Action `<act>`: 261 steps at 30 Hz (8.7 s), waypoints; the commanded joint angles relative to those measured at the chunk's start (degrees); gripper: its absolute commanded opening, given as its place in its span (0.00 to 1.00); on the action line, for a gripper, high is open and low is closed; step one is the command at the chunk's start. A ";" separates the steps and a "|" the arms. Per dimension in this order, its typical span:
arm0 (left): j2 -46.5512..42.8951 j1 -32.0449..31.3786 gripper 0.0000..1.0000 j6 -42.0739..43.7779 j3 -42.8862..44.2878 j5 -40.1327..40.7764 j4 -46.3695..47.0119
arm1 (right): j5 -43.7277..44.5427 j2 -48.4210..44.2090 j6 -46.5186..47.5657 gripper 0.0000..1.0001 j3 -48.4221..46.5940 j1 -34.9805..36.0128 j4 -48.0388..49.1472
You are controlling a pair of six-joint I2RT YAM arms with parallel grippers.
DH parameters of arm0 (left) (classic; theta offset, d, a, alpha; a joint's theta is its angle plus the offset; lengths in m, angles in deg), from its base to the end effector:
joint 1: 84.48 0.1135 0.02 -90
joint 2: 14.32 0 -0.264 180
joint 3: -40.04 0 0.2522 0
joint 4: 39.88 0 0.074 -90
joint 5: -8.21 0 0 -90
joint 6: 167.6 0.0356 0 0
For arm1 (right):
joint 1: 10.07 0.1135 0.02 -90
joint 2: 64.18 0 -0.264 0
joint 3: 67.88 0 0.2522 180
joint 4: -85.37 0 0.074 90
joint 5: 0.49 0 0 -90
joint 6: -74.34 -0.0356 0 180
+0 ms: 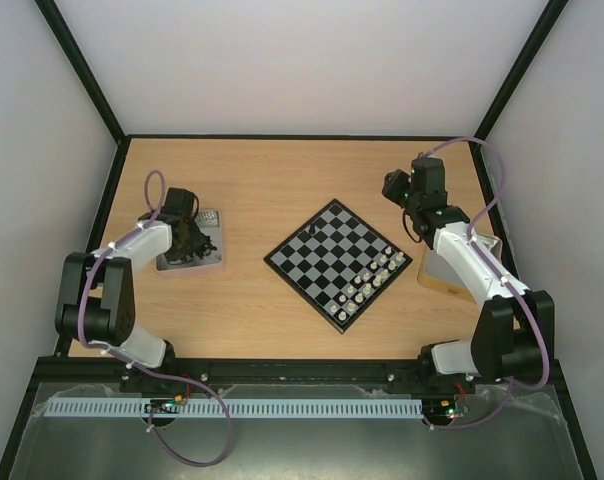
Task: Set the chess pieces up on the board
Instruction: Pick up the chess piece from the storage box, then place the chess piece on the chessboard, then adjust the chess piece on the chessboard, then pick up the chess piece from the storage box, then place the chess piece on the chessboard.
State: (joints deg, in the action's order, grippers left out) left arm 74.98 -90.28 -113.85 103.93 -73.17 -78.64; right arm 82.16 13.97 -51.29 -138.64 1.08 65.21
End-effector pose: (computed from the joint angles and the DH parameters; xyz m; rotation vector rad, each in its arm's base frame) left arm 0.2912 -0.0242 0.1710 -0.7451 2.5622 -0.0318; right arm 0.3060 0.0650 0.2889 0.3665 2.0766 0.6313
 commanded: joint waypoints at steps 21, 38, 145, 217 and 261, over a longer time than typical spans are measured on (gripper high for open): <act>-0.45 -25.10 0.02 8.40 17.09 -10.75 -10.06 | -0.45 -4.89 -2.18 0.43 3.49 0.22 -0.22; 16.96 -37.51 0.05 8.11 25.16 -3.36 -9.05 | -0.54 -5.09 -2.18 0.43 4.85 0.19 -0.15; -12.39 -0.09 0.45 -2.42 -1.84 5.42 -3.87 | -6.63 -3.54 -2.43 0.44 6.54 1.99 2.35; 10.37 -32.28 0.08 13.78 16.54 -9.45 -2.73 | -4.46 -4.70 -3.98 0.43 7.93 4.75 1.47; 17.63 -34.56 0.22 5.28 21.04 -8.68 -1.44 | -4.03 -4.67 -3.52 0.44 8.68 4.77 1.56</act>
State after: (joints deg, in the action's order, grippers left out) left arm 91.90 -124.71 -108.19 123.92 -81.63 -78.31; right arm 76.98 10.13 -54.72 -130.77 5.61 66.31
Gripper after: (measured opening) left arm 0.173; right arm 0.438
